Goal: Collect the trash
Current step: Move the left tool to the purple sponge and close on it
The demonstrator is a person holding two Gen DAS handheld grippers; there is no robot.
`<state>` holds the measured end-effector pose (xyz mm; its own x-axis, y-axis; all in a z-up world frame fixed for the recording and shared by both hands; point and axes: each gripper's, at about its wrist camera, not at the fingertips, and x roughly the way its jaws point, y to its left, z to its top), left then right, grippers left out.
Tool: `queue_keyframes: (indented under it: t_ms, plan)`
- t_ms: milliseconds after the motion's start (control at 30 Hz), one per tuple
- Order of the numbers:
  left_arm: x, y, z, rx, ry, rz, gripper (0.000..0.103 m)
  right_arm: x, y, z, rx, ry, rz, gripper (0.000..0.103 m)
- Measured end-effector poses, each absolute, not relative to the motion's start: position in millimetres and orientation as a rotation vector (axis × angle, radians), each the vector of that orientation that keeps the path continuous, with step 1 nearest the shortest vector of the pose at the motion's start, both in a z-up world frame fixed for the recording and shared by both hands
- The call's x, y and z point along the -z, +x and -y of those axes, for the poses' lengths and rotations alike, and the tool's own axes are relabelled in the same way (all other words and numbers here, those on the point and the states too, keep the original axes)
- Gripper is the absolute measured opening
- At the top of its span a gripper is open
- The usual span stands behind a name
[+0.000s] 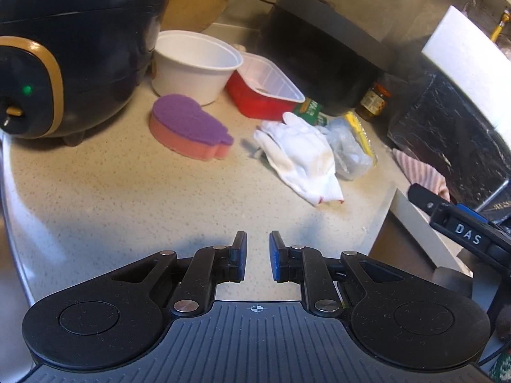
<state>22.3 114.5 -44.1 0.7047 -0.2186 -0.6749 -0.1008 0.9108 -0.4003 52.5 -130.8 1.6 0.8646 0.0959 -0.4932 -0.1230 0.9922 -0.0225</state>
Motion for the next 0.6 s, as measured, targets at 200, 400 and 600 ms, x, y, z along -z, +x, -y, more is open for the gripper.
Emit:
queue_keyframes:
  t_ms: [200, 400, 600]
  plan:
    - [56, 43, -124, 0.019, -0.475, -0.784, 0.018, 4, 78, 124, -0.133, -0.192, -0.555, 0.103]
    - [58, 61, -148, -0.128, -0.541, -0.748, 0.018, 28, 123, 109, -0.321, -0.132, -0.653, 0.103]
    - [54, 63, -162, -0.239, -0.558, -0.785, 0.018, 37, 147, 72, -0.577, -0.107, -0.649, 0.103]
